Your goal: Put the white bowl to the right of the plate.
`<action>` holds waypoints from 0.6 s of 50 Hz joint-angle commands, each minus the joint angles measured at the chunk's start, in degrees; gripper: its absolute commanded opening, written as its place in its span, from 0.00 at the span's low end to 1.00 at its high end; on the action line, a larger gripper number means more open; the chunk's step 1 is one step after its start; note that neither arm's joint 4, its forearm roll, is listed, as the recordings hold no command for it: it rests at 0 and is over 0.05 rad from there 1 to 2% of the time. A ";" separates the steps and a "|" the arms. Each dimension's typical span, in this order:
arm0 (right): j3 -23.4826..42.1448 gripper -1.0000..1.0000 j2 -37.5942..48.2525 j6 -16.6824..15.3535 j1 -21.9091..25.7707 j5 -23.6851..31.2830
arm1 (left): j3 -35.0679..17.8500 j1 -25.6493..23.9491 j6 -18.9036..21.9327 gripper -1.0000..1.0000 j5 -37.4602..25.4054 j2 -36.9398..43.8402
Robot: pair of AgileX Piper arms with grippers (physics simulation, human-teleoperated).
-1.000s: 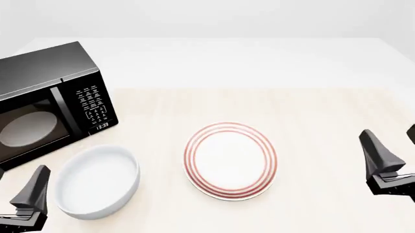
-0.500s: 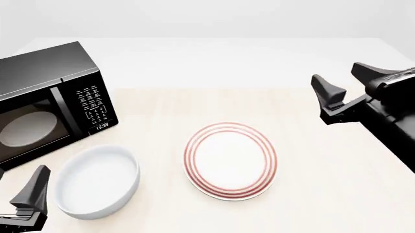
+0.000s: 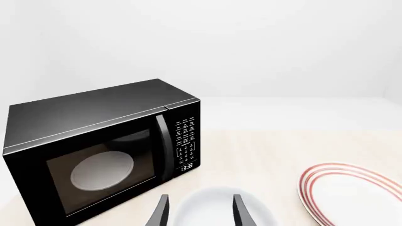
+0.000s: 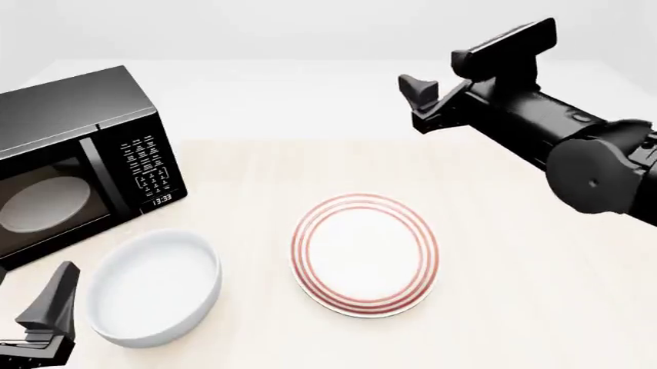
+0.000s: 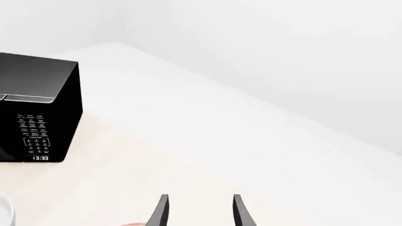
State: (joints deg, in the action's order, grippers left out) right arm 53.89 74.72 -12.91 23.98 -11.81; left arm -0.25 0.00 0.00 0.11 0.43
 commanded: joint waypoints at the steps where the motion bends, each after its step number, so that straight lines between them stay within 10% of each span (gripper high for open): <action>1: 9.76 1.00 9.43 0.45 3.99 2.75 | 0.00 0.00 0.00 1.00 0.00 0.00; 30: 39.15 1.00 31.76 3.82 12.09 19.65 | 0.00 0.00 0.00 1.00 0.00 0.00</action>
State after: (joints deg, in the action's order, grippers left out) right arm 82.18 98.92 -10.16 34.13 0.67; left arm -0.25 0.00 0.00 0.11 0.43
